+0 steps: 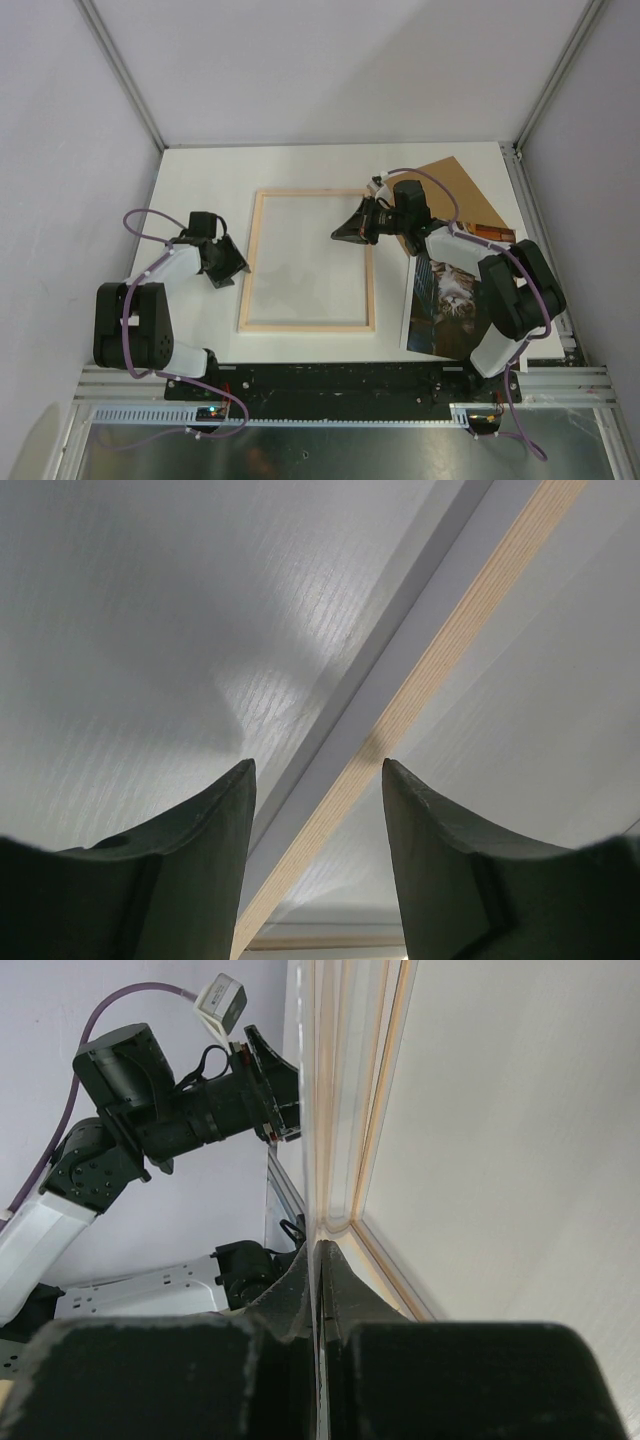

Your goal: Put the photo into the frame

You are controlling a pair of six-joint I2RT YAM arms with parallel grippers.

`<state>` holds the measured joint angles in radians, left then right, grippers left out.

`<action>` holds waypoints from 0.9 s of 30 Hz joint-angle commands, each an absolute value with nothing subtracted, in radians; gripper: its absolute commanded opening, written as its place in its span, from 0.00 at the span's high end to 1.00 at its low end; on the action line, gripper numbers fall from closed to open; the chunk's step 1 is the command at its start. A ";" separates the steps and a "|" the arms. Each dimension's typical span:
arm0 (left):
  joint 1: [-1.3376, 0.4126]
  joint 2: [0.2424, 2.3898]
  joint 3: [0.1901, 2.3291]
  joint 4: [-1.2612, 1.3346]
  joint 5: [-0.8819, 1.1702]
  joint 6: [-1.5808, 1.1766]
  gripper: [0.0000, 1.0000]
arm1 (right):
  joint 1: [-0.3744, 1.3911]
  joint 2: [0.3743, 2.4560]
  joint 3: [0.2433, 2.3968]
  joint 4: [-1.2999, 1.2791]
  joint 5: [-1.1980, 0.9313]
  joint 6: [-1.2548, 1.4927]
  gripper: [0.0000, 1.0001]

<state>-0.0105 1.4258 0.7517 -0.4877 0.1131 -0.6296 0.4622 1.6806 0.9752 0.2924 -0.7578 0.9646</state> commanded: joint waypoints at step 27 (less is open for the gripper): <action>-0.003 1.437 0.746 -0.462 0.136 -0.630 0.43 | 0.452 1.773 1.005 0.415 -0.833 0.959 1.00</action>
<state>-0.0105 1.4364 0.7513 -0.4805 0.1280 -0.6292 0.4561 1.7584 0.9745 0.3580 -0.7883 0.9676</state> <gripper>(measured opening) 0.571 0.010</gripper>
